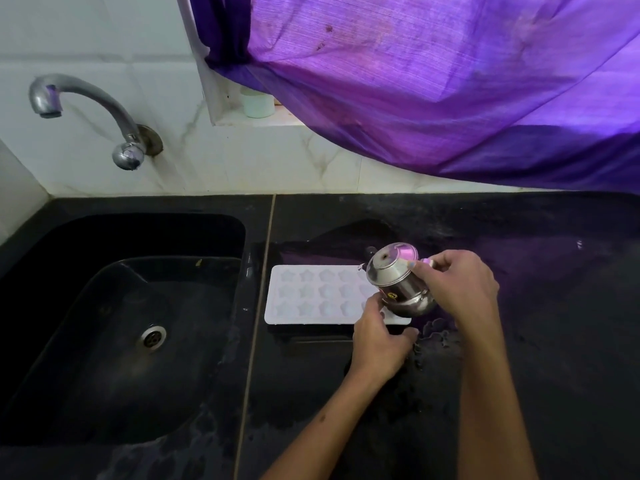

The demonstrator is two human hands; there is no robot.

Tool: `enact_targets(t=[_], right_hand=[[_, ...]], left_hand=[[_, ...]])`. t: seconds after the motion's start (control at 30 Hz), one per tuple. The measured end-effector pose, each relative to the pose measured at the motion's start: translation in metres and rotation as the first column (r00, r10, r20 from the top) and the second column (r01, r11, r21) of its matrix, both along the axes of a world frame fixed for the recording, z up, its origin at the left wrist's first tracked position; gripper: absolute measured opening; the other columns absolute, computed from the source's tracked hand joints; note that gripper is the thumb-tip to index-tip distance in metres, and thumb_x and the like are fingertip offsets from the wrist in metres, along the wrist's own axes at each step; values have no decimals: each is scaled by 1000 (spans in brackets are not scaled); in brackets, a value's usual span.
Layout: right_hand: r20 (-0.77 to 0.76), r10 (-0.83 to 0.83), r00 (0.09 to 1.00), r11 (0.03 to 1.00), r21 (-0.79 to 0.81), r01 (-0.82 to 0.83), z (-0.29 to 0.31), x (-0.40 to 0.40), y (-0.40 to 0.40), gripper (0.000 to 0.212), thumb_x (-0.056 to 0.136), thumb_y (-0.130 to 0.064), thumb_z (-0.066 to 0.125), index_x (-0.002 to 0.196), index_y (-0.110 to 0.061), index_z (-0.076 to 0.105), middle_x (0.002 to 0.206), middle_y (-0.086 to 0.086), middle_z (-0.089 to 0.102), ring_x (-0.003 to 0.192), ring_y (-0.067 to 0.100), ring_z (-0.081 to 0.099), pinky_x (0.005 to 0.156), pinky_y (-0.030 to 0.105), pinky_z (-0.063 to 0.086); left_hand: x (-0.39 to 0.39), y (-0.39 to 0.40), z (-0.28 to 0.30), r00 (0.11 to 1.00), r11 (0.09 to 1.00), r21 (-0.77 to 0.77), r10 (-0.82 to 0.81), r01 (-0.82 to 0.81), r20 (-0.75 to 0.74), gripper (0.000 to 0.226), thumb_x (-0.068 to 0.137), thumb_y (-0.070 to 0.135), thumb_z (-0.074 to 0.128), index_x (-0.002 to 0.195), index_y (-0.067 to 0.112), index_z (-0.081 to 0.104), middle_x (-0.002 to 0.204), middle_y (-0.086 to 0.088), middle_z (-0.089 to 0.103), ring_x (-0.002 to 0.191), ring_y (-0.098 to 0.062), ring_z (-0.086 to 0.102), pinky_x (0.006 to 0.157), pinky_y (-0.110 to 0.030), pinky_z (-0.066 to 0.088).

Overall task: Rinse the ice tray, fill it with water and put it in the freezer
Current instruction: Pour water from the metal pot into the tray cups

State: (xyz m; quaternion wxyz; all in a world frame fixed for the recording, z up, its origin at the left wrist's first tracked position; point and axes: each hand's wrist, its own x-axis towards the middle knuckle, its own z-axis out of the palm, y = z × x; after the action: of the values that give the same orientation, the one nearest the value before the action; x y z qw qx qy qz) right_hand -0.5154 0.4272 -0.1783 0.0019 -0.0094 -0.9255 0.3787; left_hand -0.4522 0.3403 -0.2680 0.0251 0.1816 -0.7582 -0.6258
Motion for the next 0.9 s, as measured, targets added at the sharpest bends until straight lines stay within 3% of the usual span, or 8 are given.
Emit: enact_targets(t=[0.27,0.37,0.47,0.67,0.8,0.9], right_hand=[[15,-37,999,999,-21,38,-1,3,-3,26,84,-34,69,79,-8,70,65,-16,55,72,17,53,74,30,34],[16,-70,997,995,-65,71,0,4,-3,28,82,-35,69,75,-8,70,68,-4,67,77,22,63,72,33,43],[19,-83,996,990,-116,85,1,3,-3,28,80,-38,71,69,-12,68,68,1,69,76,24,67,77,40,53],[54,-72,996,972,-221,83,6,1,-6,23,72,-40,74,65,-19,68,66,-3,70,77,25,69,79,50,57],[36,-32,999,981,-192,38,12,5,-14,18,74,-31,69,65,-15,68,64,0,69,76,25,69,79,51,57],[17,-5,1000,991,-136,7,16,7,-21,17,77,-30,68,70,-15,67,66,-2,69,75,24,68,81,49,55]], left_hand=[[-2,-8,0,1000,1000,7,-11,11,-10,61,75,16,72,129,21,45,121,6,57,119,-12,50,95,-25,43],[-1,-10,0,1000,1000,-4,-11,11,-28,63,75,16,72,131,24,43,116,9,55,118,-12,50,93,-24,42],[0,-12,0,999,1000,-15,-18,17,-45,68,77,16,71,136,27,38,128,6,53,122,-11,46,94,-22,40],[-2,-16,5,994,1000,5,29,-28,-110,71,77,9,69,138,25,36,133,7,51,125,-10,46,98,-23,41],[-2,-20,7,983,997,0,70,-71,-169,66,75,7,70,133,24,41,117,16,53,119,-7,50,99,-26,44],[-1,-22,7,981,996,0,88,-90,-174,67,75,8,70,133,22,42,118,14,55,117,-7,52,98,-27,45]])
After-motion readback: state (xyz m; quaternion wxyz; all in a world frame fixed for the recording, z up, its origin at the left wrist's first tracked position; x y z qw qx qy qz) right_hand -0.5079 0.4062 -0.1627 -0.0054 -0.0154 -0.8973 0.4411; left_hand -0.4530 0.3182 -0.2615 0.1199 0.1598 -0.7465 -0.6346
